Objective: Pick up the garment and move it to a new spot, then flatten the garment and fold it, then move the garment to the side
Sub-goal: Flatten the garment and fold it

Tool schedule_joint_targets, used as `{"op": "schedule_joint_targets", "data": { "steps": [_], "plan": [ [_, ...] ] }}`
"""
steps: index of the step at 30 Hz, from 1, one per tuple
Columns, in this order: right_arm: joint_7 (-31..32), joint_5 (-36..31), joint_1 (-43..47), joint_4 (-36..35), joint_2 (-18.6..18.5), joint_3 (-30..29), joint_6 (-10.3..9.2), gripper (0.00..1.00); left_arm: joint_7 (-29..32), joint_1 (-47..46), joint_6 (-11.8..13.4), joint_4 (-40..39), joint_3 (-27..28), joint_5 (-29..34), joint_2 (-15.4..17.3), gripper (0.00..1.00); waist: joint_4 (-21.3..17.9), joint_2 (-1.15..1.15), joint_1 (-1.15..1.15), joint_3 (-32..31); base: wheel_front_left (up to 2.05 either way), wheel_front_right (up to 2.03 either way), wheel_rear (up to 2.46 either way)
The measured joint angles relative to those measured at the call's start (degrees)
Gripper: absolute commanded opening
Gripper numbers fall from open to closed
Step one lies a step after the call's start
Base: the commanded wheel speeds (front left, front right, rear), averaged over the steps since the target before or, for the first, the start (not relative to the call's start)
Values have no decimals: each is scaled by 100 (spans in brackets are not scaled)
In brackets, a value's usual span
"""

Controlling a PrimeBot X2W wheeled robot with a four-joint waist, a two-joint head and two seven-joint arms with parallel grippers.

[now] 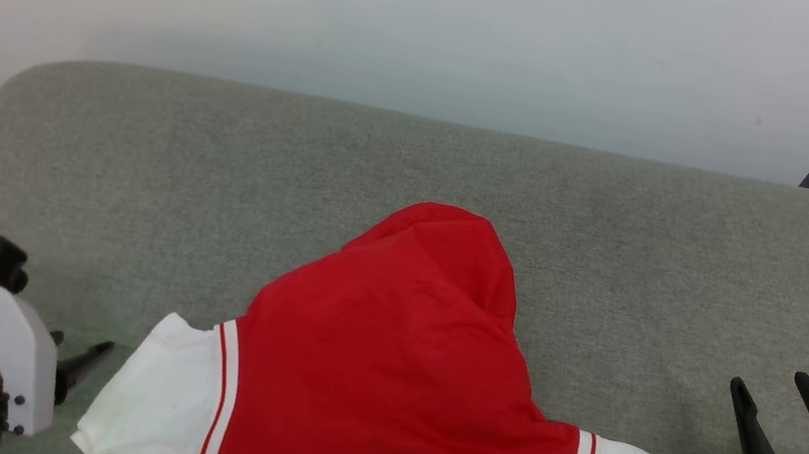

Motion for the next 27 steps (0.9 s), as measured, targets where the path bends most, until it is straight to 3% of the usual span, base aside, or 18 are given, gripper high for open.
{"op": "schedule_joint_targets", "data": {
  "steps": [11,27],
  "plan": [
    [3,-188,73,-77,244,-147,0,100,1066,-454,56,753,-554,82,-94,100,-126,0,0,159,0,0,0],
    [302,-146,367,-339,364,-438,0,100,1109,-603,53,1553,-579,-8,-155,100,-331,0,0,484,0,0,0]
  ]
}}
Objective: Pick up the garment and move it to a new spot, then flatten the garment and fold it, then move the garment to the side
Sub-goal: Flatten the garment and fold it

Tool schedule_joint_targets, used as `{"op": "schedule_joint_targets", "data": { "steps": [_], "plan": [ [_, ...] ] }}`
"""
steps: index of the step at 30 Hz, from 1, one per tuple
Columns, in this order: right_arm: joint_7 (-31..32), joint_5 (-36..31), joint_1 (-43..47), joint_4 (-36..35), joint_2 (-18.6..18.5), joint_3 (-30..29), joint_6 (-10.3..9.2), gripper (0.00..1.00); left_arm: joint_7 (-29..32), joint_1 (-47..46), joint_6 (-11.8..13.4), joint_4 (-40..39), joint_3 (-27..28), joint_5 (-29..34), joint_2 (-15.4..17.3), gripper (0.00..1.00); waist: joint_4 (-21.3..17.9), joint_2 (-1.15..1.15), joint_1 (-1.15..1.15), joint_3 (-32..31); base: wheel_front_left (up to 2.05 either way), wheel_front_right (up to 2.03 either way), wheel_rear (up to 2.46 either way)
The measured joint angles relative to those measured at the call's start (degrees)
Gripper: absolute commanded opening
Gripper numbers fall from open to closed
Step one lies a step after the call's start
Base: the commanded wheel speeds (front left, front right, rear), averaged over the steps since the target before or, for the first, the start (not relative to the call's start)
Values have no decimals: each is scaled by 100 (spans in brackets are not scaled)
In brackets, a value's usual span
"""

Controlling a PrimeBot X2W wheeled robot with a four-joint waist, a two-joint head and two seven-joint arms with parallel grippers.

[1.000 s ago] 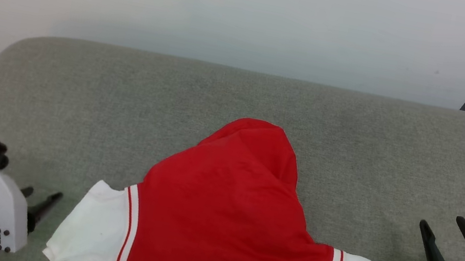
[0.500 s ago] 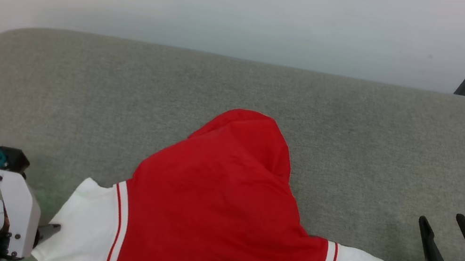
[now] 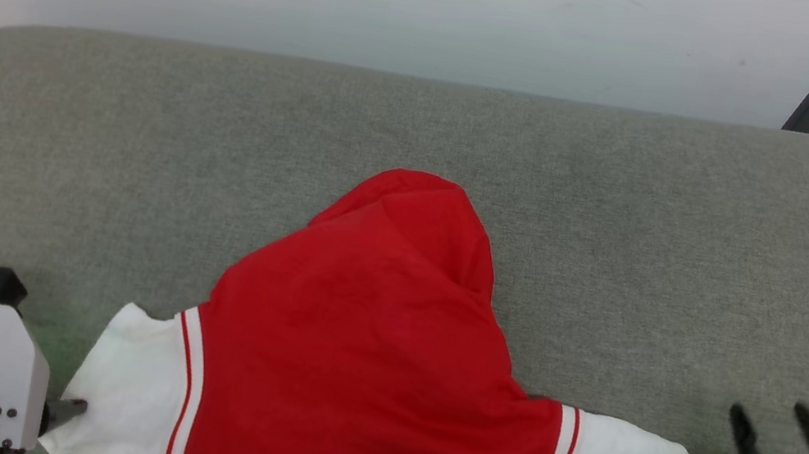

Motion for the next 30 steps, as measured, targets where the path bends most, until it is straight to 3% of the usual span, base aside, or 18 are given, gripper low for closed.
{"op": "schedule_joint_targets", "data": {
  "steps": [1,2,14,26,27,28,30],
  "plan": [
    [82,54,68,-3,1,22,0,100,8,-6,0,35,9,-43,-23,36,1,0,0,11,0,0,0],
    [170,91,130,-19,-11,65,0,100,27,-8,-5,46,9,-80,-35,0,3,0,0,19,0,0,0],
    [1488,793,413,168,-166,494,0,100,-105,-85,-54,-15,-102,-234,-78,0,92,0,0,127,0,0,0],
    [2028,983,-250,1159,-335,768,0,100,-238,-216,-56,-130,-223,-226,-114,0,250,0,0,224,0,0,0],
    [2120,1050,-315,1244,-341,794,-1,44,-250,-226,-56,-133,-227,-229,-121,0,262,0,0,232,0,0,0],
    [2173,1104,-385,1302,-357,853,-2,0,-253,-235,-56,-135,-234,-231,-127,0,274,0,0,240,0,0,0],
    [2261,1189,-506,1412,-400,943,-2,0,-253,-255,-56,-145,-255,-234,-132,0,298,0,0,254,0,0,0]
  ]
}}
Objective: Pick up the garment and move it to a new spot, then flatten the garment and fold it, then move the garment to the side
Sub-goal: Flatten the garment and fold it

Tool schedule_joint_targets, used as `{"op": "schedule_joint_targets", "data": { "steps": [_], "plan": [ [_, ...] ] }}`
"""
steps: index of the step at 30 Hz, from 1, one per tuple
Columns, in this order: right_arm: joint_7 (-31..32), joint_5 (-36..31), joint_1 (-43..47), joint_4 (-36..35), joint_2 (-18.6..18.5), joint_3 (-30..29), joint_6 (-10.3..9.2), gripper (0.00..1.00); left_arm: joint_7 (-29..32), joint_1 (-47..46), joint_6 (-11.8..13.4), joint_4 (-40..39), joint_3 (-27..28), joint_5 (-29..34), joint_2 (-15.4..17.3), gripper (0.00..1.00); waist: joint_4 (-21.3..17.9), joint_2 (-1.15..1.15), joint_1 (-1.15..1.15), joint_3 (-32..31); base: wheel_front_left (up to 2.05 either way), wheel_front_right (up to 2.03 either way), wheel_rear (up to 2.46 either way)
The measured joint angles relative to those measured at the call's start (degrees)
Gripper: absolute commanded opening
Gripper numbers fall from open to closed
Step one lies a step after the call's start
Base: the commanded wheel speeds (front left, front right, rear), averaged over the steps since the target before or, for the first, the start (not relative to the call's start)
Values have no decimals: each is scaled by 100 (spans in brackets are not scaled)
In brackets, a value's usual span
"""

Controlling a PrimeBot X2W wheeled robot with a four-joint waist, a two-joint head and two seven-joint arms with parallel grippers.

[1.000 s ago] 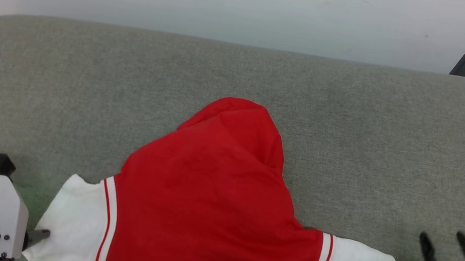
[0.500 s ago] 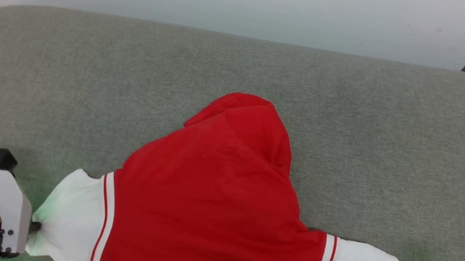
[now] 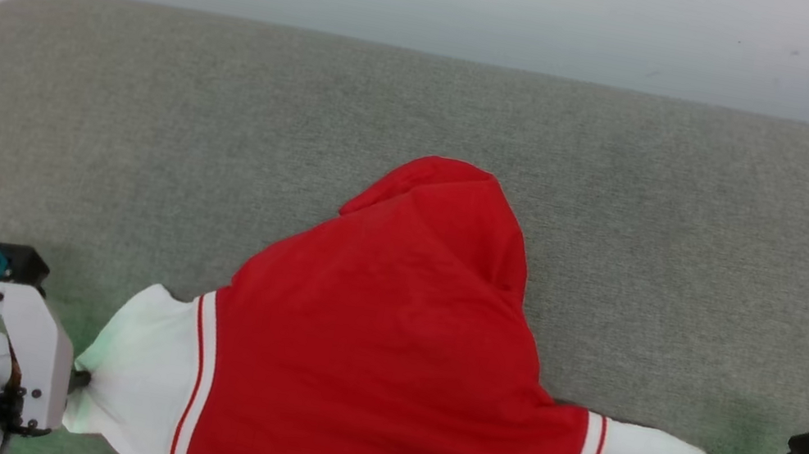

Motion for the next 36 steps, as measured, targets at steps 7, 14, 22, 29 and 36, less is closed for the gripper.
{"op": "schedule_joint_targets", "data": {
  "steps": [7,14,22,29,36],
  "plan": [
    [48,545,-293,1,-10,129,-2,0,76,-208,68,-156,-24,1,-31,0,89,0,0,-39,0,0,0],
    [102,1273,-816,-708,65,-118,1,0,214,-855,213,-825,91,31,52,0,161,0,0,-284,0,0,0],
    [135,1619,-1944,-938,323,-454,1,0,363,-1690,245,-1250,130,127,62,0,235,0,0,-681,0,0,0],
    [-279,1171,-3266,-564,554,-414,1,0,4,-2772,222,-1022,202,444,-54,0,295,0,0,-976,0,0,0],
    [-912,865,-4418,96,721,-203,1,0,-660,-3733,124,-431,170,773,-288,0,325,0,0,-1087,0,0,0]
  ]
}}
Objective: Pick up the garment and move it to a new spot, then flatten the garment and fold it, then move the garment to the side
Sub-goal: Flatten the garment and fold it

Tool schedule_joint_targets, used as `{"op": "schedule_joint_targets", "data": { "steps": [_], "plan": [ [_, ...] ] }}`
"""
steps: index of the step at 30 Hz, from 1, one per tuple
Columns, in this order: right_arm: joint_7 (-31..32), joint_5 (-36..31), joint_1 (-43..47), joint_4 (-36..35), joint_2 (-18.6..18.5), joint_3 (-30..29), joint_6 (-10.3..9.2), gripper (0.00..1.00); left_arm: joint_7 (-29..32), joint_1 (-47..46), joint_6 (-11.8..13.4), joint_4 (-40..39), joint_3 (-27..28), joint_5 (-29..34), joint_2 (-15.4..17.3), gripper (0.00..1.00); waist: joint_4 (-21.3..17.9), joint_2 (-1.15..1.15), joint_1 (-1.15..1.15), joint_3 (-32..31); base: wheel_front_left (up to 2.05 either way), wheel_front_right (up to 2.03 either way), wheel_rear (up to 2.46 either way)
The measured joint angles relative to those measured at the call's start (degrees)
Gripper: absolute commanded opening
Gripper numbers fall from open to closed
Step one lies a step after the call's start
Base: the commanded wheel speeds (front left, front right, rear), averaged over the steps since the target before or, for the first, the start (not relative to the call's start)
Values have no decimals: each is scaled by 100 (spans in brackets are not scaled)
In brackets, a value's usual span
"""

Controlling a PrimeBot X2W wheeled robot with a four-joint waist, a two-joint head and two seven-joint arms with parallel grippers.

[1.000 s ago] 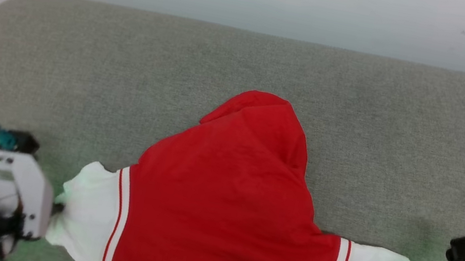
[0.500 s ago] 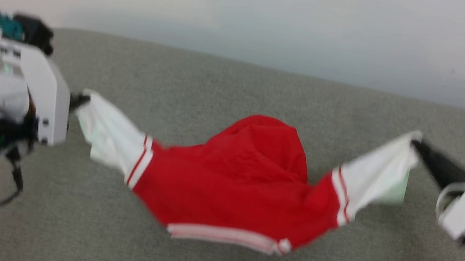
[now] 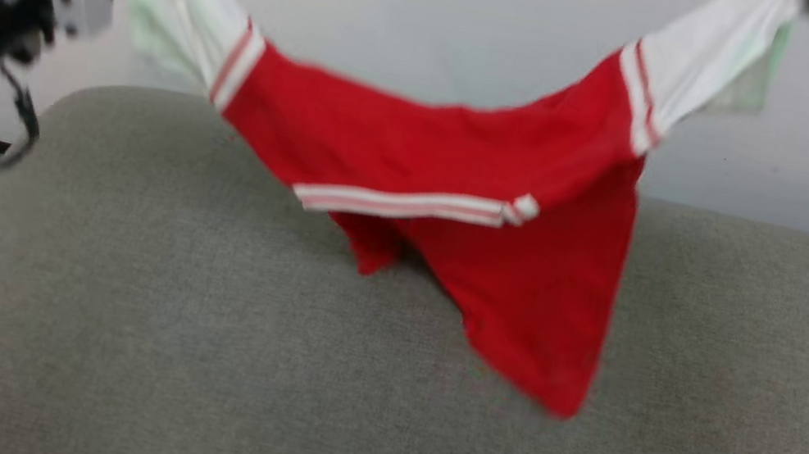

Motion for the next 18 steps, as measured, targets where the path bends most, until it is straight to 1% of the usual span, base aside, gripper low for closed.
{"op": "schedule_joint_targets", "data": {
  "steps": [5,11,18],
  "plan": [
    [-332,-46,-588,549,31,151,0,0,-454,-617,-33,493,-11,158,-162,0,10,0,0,11,0,0,0],
    [-601,-58,-1054,1040,11,415,0,0,-776,-1089,-116,980,-137,241,-277,0,17,0,0,110,0,0,0],
    [-1279,-328,-1789,1668,-86,726,0,0,-1415,-1677,-144,1357,-333,399,-399,0,-2,0,0,510,0,0,0]
  ]
}}
